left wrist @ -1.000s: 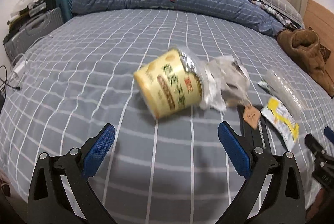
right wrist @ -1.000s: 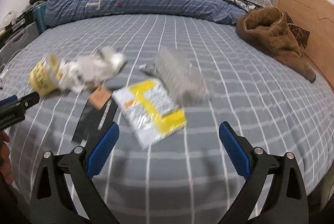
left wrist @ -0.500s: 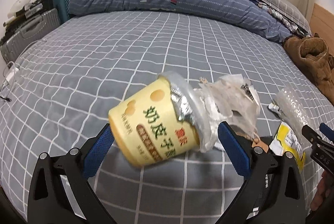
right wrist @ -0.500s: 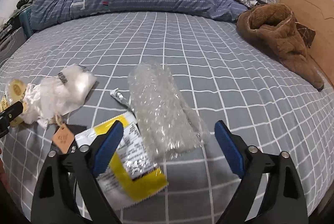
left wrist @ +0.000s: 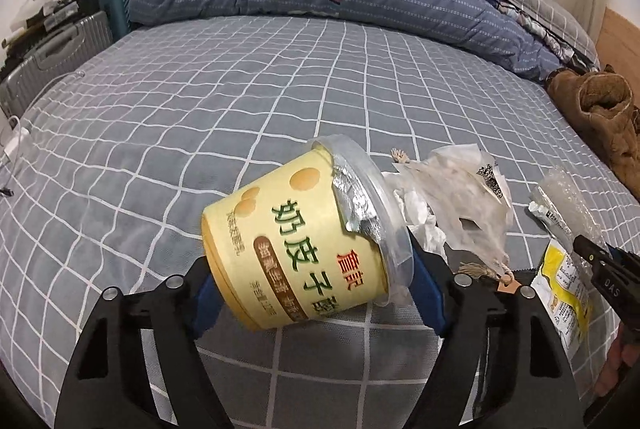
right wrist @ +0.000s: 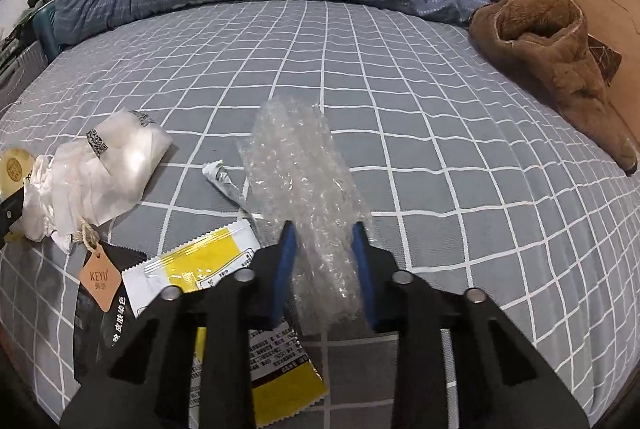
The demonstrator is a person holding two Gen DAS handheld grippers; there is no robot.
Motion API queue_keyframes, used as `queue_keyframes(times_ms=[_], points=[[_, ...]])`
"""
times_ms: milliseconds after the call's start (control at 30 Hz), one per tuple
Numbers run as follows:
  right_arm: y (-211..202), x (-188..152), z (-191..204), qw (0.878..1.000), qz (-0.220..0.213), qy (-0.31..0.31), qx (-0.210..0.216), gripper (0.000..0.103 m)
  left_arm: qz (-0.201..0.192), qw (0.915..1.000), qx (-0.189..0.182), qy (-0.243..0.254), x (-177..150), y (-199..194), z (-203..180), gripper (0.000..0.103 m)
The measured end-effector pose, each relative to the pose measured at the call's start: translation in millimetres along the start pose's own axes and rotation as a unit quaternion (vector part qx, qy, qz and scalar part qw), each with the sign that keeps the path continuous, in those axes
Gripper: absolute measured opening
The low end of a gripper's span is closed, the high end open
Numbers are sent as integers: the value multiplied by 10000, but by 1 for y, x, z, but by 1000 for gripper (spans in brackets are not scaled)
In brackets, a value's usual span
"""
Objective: Collect trash
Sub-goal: 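Lift the yogurt cup and bubble wrap off the bed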
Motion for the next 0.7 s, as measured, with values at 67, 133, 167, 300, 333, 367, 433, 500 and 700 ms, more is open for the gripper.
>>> queue_keyframes(times_ms=[67, 133, 167, 300, 333, 367, 433, 500, 700], points=[[-3, 1, 0, 10000, -38, -11, -3, 23, 19, 10000, -41, -56, 2, 0, 3, 72], [-7, 3, 1, 10000, -87, -10, -9, 22, 43, 9999, -75, -92, 3, -2, 4, 72], [-9, 4, 0, 9999, -110, -6, -24, 22, 36, 9999, -84, -95, 4, -3, 4, 71], [-15, 8, 1, 9998, -193, -17, -40, 22, 18, 9999, -108, -61, 6, -8, 4, 70], [-17, 8, 2, 9998, -213, -36, -46, 22, 8, 9999, -116, -62, 7, -10, 5, 70], [-18, 9, 4, 9997, -217, -53, -44, 22, 4, 9999, -118, -63, 7, -12, 5, 70], [-20, 9, 6, 9997, -234, -94, -52, 21, -28, 9999, -131, -98, 9, -16, 7, 69], [-22, 10, 8, 9996, -246, -113, -61, 21, -73, 9998, -137, -114, 12, -22, 9, 69], [-28, 5, 11, 9995, -249, -151, -74, 21, -46, 10000, -83, -12, 9, -28, 12, 68]])
Point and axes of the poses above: each gripper's, at about its wrist camera, not at the fingertips, and y roughly the way its jaws point, z to its left, x to its top, the point moved 3 cm from there along y, roughly the way its jaws point, and after that the axes turned 12 degrees about -y, right-handed, at the moved point
